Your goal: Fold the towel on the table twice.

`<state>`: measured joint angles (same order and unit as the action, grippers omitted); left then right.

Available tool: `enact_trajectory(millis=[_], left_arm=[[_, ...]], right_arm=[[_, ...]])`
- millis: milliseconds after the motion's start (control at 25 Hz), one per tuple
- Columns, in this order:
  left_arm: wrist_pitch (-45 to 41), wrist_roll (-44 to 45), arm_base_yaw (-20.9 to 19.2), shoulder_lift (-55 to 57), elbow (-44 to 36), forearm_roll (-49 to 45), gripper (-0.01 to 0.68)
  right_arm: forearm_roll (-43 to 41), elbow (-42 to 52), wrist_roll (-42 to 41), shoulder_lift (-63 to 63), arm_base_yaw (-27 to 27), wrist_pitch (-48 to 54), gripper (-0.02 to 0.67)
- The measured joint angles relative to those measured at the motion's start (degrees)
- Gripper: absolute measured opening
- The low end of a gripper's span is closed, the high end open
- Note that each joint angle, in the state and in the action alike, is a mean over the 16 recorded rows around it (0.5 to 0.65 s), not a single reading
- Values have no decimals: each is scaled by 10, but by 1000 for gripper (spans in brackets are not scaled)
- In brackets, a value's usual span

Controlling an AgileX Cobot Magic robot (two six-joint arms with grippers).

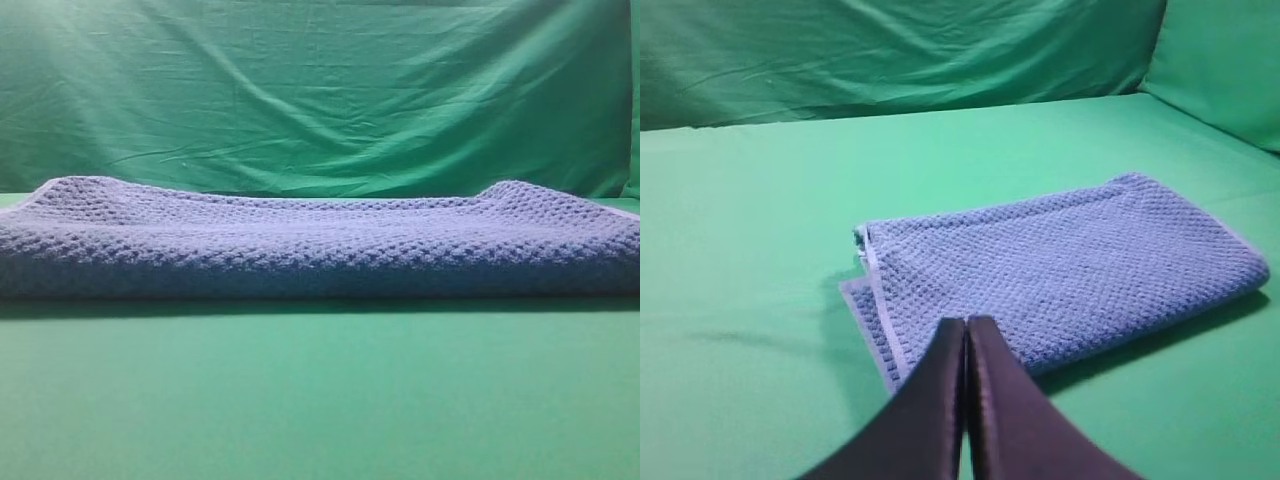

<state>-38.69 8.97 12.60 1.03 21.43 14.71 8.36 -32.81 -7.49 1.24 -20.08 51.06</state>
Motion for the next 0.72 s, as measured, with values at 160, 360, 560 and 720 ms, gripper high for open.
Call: enact_trajectory(millis=[160, 360, 560, 720], left_arm=[[28, -6, 0, -1, -42, -31, 0], [53, -6, 0, -1, -78, -60, 0], [62, -6, 0, -1, -94, -76, 0], [63, -6, 0, -1, -97, -79, 0]], right_arm=[[0, 62, 1, 0, 0, -72, 0], [1, 141, 1, 0, 0, -169, 0], [2, 204, 1, 0, 0, -233, 0], [3, 238, 1, 0, 0, -251, 0]])
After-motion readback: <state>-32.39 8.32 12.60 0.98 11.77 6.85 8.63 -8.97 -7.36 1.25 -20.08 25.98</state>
